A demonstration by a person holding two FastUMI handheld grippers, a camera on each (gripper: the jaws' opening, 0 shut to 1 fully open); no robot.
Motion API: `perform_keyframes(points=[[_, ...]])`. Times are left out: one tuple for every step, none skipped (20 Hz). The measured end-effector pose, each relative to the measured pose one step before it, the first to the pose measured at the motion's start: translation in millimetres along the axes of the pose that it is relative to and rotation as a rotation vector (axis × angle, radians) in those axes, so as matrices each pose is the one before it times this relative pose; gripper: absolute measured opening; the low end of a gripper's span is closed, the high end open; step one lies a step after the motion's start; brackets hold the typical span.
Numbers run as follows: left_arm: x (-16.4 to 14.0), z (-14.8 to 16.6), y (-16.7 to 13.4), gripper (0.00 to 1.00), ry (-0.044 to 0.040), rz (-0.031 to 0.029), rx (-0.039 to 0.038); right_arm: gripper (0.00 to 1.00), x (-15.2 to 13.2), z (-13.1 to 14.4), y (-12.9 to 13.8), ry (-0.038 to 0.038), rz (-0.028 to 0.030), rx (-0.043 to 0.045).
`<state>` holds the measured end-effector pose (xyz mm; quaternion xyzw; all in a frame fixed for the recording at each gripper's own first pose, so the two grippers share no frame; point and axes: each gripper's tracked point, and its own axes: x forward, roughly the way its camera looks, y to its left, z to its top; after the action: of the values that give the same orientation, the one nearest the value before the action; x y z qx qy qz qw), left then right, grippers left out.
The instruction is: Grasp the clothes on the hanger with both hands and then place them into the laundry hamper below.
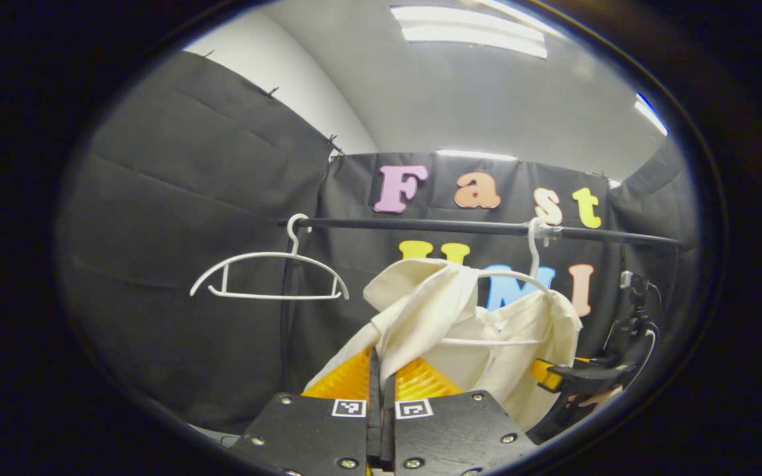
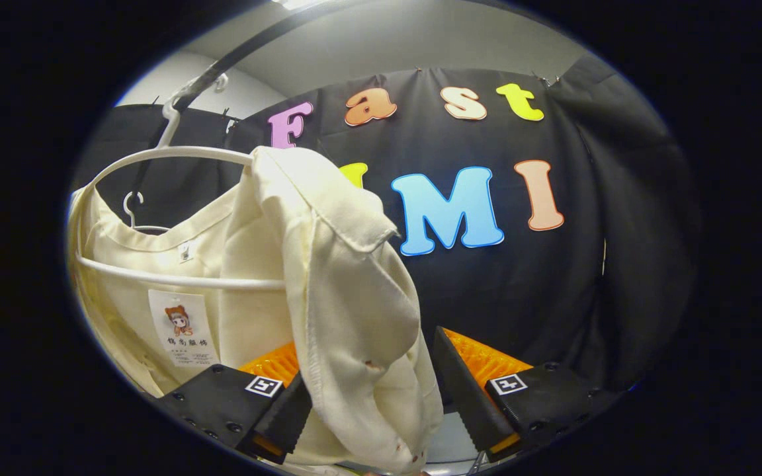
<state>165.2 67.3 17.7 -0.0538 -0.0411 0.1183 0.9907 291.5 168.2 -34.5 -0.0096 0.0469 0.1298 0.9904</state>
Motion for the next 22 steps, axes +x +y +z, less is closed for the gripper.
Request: perform_keyframes(points=[[-0.4, -0.77, -0.06, 0.01, -0.00009, 0.00725, 0.00142, 0.98, 4.09, 4.55, -2.38, -0.00849, -0.00081, -0.00042], [-0.92, 0.81, 0.9, 0.01, -0.00265, 0.00905, 0.00569, 0.94, 2.75, 4.92, 1.3, -0.01031, 0.01311, 0.0033], [-1.2, 1.17, 0.43, 0.01, -0.00299, 0.00872, 0.00887, 0.86, -2.7, 3.34, 0.65, -0.01023, 0.00324, -0.00167], [-1.38, 1.54, -0.34, 0.01, -0.00224, 0.00766, 0.0097, 0.67, 2.5, 3.76, -2.77, -0.01049, -0.00882, -0.00907], [-0.68, 2.33, 0.44, 0.01, -0.00363, 0.00698, 0.0084, 0.48, 1.03, 2.8, -2.37, -0.00831, -0.00098, -0.00866], [-0.32, 1.16, 0.17, 0.01, -0.00304, 0.00472, 0.00633, 0.33, -2.63, 4.39, -2.02, -0.01398, -0.00638, -0.00389], [-0.95, 2.26, 1.46, 0.01, -0.00347, 0.00582, 0.00519, 0.19, -1.19, 4.94, 3.75, -0.02096, 0.02134, 0.00153], [-0.23, 0.94, -0.21, 0.01, -0.00395, 0.00407, 0.00445, 0.17, -3.14, 3.24, 3.75, -0.00596, 0.02659, 0.00668], [0.16, 2.16, 1.18, 0.01, -0.00454, 0.00467, 0.00589, 0.1, 2.71, -3.25, 0.91, 0.00483, 0.01507, 0.00185], [0.46, 1.33, 1.94, 0.01, -0.00703, 0.00655, 0.00778, 0.1, 1.75, 0.72, -1.85, 0.00315, 0.00817, -0.00049], [2.23, 2.91, 1.87, 0.01, -0.00739, 0.00587, 0.00661, 0.09, 0.71, 4.7, -2.72, -0.00577, 0.00142, 0.0046], [1.72, 3.14, 2.75, 0.01, -0.00723, 0.00611, 0.00243, 0.09, 0.63, 3.67, -2.52, -0.00648, -0.00267, 0.00627], [-0.23, 1.63, 0.49, 0.01, -0.008, 0.00349, -0.00387, 0.09, 0.72, 5.52, -2.67, -0.00915, -0.00231, 0.00884], [0.92, 4.18, 1.36, 0.01, -0.00755, 0.00509, -0.00681, 0.08, 1.6, 5.11, -2.61, -0.00725, -0.00443, 0.01112], [3.45, 5.67, 4.98, 0.01, -0.0096, 0.00222, -0.00498, 0.08, 2.04, 5.05, -2.53, -0.00439, -0.0042, 0.01436], [4.63, 3.26, 5.31, 0.01, -0.0078, 0.00329, -0.00038, 0.08, 2.0, 4.69, -1.56, -0.00727, -0.00295, 0.0142], [2.92, 0.65, 4.56, 0.01, -0.0052, 0.0031, 0.00284, 0.08, 2.06, 4.65, -2.39, -0.01053, -0.00616, 0.00962], [4.41, 1.88, 4.54, 0.01, -0.00382, 0.00664, 0.00362, 0.08, 2.86, 3.97, -2.53, -0.00599, -0.0062, 0.00532], [4.11, 2.98, 3.81, 0.01, -0.00709, 0.00313, 0.00241, 0.08, -0.22, 3.81, -2.45, -0.00531, -0.00603, 0.00692], [6.6, 4.44, 4.81, 0.0, -0.01306, 0.00235, 0.00448, 0.08, 2.85, 3.31, -0.72, -0.00619, -0.00528, 0.00888], [6.71, 4.11, 3.47, 0.0, -0.01057, -0.00184, 0.00276, 0.08, 3.42, 4.23, -0.88, -0.00799, -0.00649, 0.00747], [8.48, -0.04, -0.76, 0.01, 0.00546, -0.01443, -0.00027, 0.08, 3.82, 6.08, -1.86, -0.01201, -0.0083, 0.00796]])
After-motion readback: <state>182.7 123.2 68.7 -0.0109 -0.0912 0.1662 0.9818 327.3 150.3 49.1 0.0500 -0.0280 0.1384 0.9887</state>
